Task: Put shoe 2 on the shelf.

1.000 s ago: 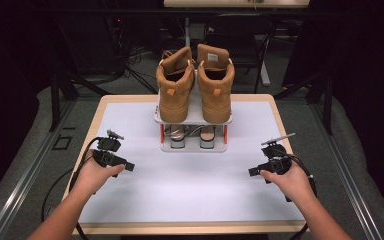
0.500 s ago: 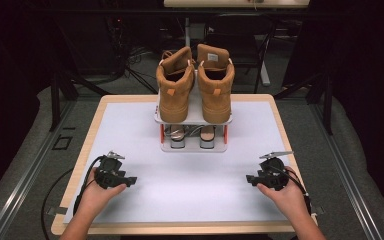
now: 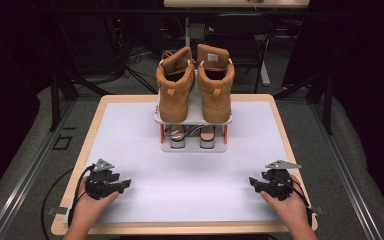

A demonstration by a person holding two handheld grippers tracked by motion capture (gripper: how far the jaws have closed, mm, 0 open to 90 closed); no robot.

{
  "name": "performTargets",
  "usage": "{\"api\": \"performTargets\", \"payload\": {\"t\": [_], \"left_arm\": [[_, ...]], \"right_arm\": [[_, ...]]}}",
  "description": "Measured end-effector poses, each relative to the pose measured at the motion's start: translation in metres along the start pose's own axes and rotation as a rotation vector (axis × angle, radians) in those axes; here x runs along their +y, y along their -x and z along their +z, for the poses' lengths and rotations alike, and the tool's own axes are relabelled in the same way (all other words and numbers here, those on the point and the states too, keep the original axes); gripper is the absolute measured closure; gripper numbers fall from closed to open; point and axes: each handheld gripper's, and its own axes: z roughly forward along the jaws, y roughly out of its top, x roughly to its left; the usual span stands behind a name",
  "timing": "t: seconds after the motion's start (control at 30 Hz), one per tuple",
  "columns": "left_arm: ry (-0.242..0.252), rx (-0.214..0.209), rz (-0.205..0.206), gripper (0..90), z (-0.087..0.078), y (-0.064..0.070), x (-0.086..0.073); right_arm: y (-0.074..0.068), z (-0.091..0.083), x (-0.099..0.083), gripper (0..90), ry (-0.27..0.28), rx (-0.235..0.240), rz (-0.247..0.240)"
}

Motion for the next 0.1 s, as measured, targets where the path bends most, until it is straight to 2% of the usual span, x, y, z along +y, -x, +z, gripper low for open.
{"api": "performTargets", "payload": {"t": [0.1], "left_arm": [[0.009, 0.006, 0.010, 43.8, 0.0007, -0.0015, -0.0027]], "right_arm": [[-0.0009, -0.0003, -0.0020, 40.9, 0.018, -0.019, -0.035]]}}
